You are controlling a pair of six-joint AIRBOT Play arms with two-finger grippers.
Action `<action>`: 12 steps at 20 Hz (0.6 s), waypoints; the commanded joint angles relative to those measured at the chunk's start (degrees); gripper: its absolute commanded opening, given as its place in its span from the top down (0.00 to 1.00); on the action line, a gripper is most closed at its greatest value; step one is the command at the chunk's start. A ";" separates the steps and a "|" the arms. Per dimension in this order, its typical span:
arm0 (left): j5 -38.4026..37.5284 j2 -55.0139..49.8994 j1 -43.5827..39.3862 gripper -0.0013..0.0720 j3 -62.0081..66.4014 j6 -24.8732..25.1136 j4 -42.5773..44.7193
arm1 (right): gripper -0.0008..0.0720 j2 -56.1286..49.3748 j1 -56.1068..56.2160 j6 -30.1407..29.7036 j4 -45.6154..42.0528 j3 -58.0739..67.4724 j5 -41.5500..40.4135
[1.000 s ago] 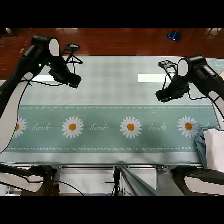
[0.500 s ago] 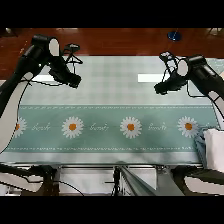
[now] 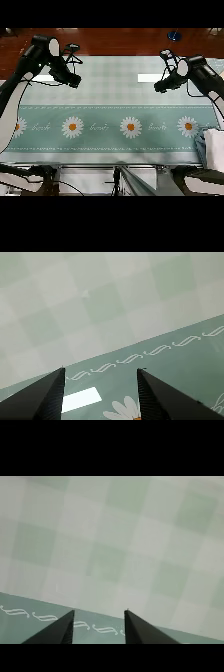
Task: Fold the shirts.
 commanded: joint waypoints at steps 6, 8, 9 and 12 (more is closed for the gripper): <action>0.00 -0.02 0.00 0.24 -0.02 0.02 0.00 | 0.47 -0.02 -0.02 0.04 -0.55 0.04 -0.09; 0.00 -0.02 0.00 0.24 -0.02 0.02 0.00 | 0.47 -0.02 -0.02 0.02 -0.55 0.04 -0.13; 0.00 -0.02 0.00 0.24 -0.02 0.02 0.00 | 0.47 -0.02 -0.02 0.02 -0.57 0.04 -0.13; 0.00 -0.02 0.00 0.24 -0.02 0.02 0.00 | 0.47 -0.02 -0.02 0.02 -0.55 0.04 -0.13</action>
